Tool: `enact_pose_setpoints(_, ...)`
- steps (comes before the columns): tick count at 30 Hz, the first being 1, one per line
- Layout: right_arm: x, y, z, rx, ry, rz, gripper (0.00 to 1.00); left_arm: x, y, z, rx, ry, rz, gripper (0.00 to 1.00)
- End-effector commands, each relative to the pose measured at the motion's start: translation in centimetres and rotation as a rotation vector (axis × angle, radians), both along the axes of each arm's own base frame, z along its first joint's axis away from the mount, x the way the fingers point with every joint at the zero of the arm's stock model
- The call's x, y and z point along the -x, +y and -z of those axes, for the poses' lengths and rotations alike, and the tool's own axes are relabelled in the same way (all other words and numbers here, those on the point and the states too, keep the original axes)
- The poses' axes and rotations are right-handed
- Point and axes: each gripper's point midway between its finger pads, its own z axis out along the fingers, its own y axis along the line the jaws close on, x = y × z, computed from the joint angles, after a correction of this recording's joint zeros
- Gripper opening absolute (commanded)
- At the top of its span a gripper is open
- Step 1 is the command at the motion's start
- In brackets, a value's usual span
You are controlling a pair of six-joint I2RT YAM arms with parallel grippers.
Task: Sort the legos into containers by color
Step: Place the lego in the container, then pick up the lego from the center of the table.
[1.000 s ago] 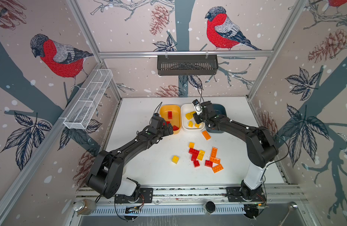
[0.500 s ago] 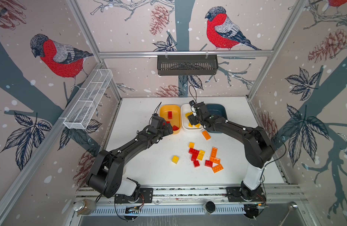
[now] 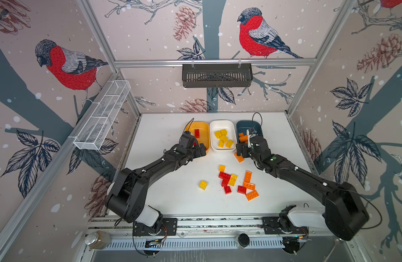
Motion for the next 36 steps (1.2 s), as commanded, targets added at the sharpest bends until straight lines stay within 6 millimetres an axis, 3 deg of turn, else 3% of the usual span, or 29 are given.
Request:
enact_pose_setpoints(1, 1.5, -1.8, 2.1, -0.153, 0.095, 0.124, 0.99, -0.8, -1.6, -1.1, 0.015, -0.057, 0.051, 0.97)
enact_pose_setpoints(4, 2.9, -2.7, 4.8, -0.159, 0.192, 0.158, 0.99, -1.2, -2.2, -0.9, 0.023, -0.051, 0.058, 0.97)
enact_pose_setpoints(8, 3.8, -0.5, 6.4, -0.135, 0.255, -0.002, 0.99, -1.4, -2.9, -0.5, 0.042, -0.036, 0.072, 0.97)
enact_pose_setpoints(13, 3.5, 0.1, 9.0, -0.002, 0.277, -0.097, 0.97, -1.3, -2.8, 0.0, 0.035, -0.017, 0.064, 0.97)
enact_pose_setpoints(16, 3.0, 1.2, 9.5, 0.068, 0.268, -0.175, 0.92, -1.1, -2.4, 0.2, 0.025, -0.012, 0.052, 0.97)
enact_pose_setpoints(23, 1.9, 1.8, 11.5, 0.181, 0.275, -0.154, 0.77, -1.1, -2.2, 0.4, 0.018, -0.006, 0.044, 0.97)
enact_pose_setpoints(27, 1.1, 1.4, 12.1, 0.229, 0.280, -0.098, 0.76, -1.0, -2.3, 0.5, 0.017, -0.003, 0.050, 0.97)
enact_pose_setpoints(36, 1.8, 1.8, 14.0, 0.262, 0.330, -0.127, 0.55, -0.8, -2.6, 0.5, -0.003, -0.006, 0.066, 0.97)
